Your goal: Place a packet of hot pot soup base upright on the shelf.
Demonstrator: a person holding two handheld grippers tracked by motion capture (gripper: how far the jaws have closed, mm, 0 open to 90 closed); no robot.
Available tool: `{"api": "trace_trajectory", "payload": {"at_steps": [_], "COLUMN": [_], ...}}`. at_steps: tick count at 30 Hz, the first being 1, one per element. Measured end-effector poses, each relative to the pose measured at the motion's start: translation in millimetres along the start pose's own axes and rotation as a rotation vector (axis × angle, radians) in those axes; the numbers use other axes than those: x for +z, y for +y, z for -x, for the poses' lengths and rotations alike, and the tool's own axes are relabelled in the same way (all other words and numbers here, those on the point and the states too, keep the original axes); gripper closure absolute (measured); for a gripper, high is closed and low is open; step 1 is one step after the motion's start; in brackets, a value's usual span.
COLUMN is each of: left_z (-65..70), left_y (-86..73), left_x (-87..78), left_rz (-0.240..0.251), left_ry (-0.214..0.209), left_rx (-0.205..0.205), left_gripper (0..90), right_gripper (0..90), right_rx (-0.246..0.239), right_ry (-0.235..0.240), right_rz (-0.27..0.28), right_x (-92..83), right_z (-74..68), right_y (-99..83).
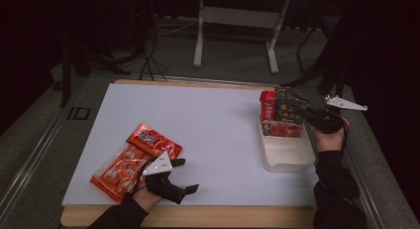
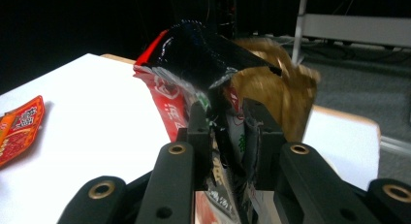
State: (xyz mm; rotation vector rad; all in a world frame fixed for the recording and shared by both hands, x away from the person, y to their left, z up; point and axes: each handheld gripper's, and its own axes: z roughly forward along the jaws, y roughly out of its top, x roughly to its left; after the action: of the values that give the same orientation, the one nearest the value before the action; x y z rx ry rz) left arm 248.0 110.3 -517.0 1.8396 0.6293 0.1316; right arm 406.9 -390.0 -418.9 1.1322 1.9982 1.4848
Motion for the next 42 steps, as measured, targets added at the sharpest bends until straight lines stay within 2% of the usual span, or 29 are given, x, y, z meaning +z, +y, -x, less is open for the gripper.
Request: {"api": "trace_trajectory", "payload": {"at_steps": [2, 7, 9, 10, 12, 17, 20, 25, 30, 36, 37, 39, 42], "left_z": [-0.3, 0.7, 0.8, 0.8, 0.6, 0.7, 1.4, 3.2, 2.9, 2.9, 3.0, 3.0, 3.6], "left_y": [-0.4, -0.8, -0.8, -0.8, -0.6, 0.0, 0.4, 0.1, 0.1, 0.8, 1.2, 1.0, 1.9], "left_x": [0.3, 1.4, 1.7, 1.7, 1.5, 0.8, 0.9, 2.4, 3.2, 2.6, 2.4, 2.6, 2.0], "left_rz": [0.000, -0.004, -0.001, -0.001, 0.005, 0.010, 0.012, 0.006, 0.007, -0.001, -0.020, -0.029, -0.043], "left_ry": [0.001, 0.000, -0.001, -0.001, -0.006, -0.005, -0.003, -0.008, -0.028, -0.035, -0.034, -0.040, -0.029], "left_rx": [-0.004, 0.004, 0.002, 0.003, -0.008, 0.007, 0.018, 0.036, 0.018, 0.016, 0.014, -0.001, 0.008], "left_gripper": [0.5, 0.5, 0.5, 0.5, 0.5, 0.5, 0.5, 0.5, 0.5, 0.6, 0.6, 3.4, 3.4], "right_gripper": [75.5, 75.5, 75.0, 74.1, 71.3, 62.5, 52.0, 45.3, 38.6, 33.6, 33.3, 31.5, 30.4], "right_rx": [0.028, 0.036, 0.050, 0.041, 0.032, 0.033, 0.033, 0.011, -0.033, -0.060, -0.068, -0.067, -0.071], "right_ry": [-0.002, -0.026, -0.014, -0.014, -0.020, -0.051, -0.065, -0.072, -0.085, -0.097, -0.101, -0.075, -0.039], "right_rz": [0.017, 0.020, 0.029, 0.029, 0.018, -0.029, -0.017, 0.029, 0.047, 0.058, 0.071, 0.092, 0.094], "right_x": [-5.1, -15.7, -18.8, -19.5, -20.4, -23.2, -29.3, -43.5, -53.4, -56.8, -57.9, -60.2, -59.5], "right_z": [4.6, 12.5, 15.6, 15.7, 14.1, 7.4, 3.8, -5.7, -21.6, -36.4, -39.0, -46.4, -57.9], "right_y": [-6.7, -20.8, -24.6, -25.1, -23.0, -14.2, -8.0, 8.3, 24.0, 29.9, 30.7, 35.2, 38.3]}}
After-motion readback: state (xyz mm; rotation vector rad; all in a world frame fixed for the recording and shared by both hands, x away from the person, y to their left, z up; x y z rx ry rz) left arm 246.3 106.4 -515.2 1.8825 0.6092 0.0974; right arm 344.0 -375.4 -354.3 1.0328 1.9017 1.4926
